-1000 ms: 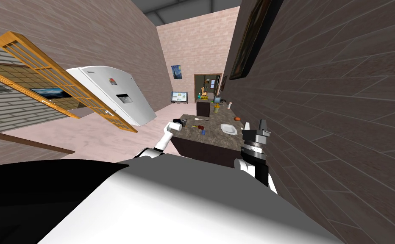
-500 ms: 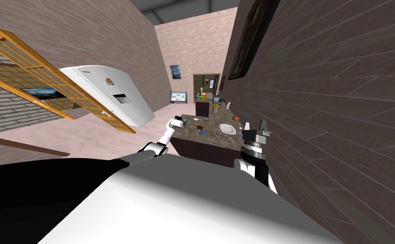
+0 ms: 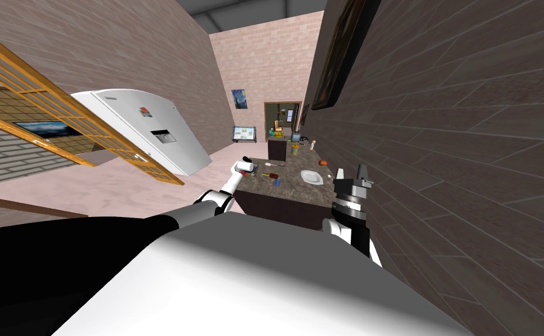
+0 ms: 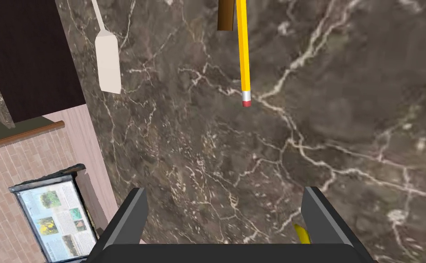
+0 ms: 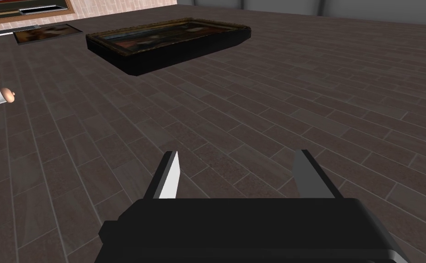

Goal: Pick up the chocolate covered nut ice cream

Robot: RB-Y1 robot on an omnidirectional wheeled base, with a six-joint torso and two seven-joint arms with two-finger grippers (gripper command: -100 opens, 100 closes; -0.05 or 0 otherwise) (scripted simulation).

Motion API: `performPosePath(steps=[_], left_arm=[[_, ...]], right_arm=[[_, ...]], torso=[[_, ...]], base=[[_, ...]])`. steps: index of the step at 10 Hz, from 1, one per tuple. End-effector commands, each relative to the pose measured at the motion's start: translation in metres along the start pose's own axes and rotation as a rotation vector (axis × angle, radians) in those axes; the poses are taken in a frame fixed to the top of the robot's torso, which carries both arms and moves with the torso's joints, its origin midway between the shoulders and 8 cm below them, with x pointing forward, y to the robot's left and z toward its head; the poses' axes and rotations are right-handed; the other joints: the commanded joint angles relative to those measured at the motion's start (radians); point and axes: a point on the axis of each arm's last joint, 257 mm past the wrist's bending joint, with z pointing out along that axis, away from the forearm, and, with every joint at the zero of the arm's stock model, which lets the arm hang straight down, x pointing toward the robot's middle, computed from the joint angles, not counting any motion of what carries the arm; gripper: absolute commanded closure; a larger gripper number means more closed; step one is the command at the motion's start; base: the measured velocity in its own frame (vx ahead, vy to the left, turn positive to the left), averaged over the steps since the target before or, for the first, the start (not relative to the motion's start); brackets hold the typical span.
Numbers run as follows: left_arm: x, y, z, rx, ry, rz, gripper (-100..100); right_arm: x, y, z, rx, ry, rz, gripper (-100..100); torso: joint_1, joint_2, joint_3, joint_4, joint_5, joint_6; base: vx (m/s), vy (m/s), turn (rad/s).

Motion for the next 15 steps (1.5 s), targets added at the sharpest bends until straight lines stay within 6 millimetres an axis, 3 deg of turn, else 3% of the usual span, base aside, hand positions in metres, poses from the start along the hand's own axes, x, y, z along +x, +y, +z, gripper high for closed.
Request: performPosePath(steps=[1, 10, 15], left_arm=[[0.006, -0.005, 0.0, -0.036, 0.016, -0.037, -100], [0.023, 0.018, 0.01, -0.227, 0.055, -0.19, -100], [0.045, 0.031, 0.009, -0.341, 0.084, -0.306, -100]], right_arm=[[0.0, 0.0, 0.0, 0.0, 0.0, 0.0, 0], [0.0, 0.0, 0.0, 0.0, 0.0, 0.0, 0], [0.0, 0.0, 0.0, 0.0, 0.0, 0.0, 0]], torso=[[0.0, 0.0, 0.0, 0.0, 0.0, 0.0], [0.0, 0.0, 0.0, 0.0, 0.0, 0.0], [-0.001, 0.0, 0.0, 0.0, 0.0, 0.0]], base=[[0.014, -0.019, -0.049], [0.013, -0.018, -0.034], [0.019, -0.022, -0.05]])
